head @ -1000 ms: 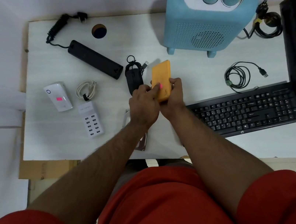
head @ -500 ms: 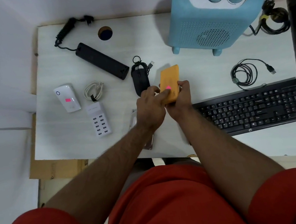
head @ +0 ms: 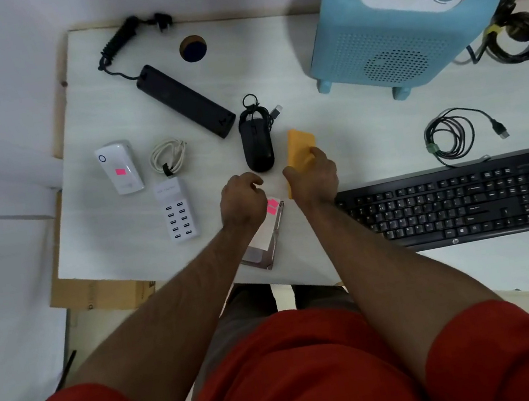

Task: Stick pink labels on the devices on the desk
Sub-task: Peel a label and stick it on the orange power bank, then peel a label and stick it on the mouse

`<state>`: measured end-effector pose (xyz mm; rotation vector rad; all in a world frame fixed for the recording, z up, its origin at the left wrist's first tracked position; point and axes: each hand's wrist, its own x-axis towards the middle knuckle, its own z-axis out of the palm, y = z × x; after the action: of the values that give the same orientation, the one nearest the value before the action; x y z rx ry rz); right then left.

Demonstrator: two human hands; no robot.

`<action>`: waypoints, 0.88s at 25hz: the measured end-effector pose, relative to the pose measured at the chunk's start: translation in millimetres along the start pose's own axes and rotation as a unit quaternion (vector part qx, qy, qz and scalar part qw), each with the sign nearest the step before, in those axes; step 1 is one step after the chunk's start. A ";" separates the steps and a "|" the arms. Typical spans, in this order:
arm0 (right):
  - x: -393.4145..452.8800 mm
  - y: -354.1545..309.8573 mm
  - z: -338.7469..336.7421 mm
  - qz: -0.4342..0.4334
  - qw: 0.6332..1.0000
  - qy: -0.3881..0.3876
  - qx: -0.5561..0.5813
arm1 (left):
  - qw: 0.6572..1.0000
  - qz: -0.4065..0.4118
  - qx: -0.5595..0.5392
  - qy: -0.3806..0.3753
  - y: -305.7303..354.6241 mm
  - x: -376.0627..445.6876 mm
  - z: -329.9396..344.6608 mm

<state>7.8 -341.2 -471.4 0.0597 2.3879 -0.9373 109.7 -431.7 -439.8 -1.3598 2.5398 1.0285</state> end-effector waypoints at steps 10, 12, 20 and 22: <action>-36.2 4.5 3.6 -0.131 0.980 0.101 -0.111 | 0.997 0.027 0.066 -0.037 -20.8 -14.9 14.9; -46.2 9.1 3.0 -0.160 0.973 0.027 -0.162 | 0.995 0.042 0.085 -0.023 -20.2 -17.4 17.9; -39.0 7.3 11.6 -0.102 0.971 -0.100 -0.191 | 1.000 0.010 0.006 -0.017 -23.8 -17.8 20.3; -39.6 7.9 13.3 -0.112 0.975 -0.102 -0.162 | 1.000 0.020 -0.018 -0.005 -27.5 -19.7 19.8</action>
<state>49.4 -337.4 -463.4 -0.4168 2.3524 -0.6045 138.0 -416.4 -462.3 -1.3144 2.5641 1.0912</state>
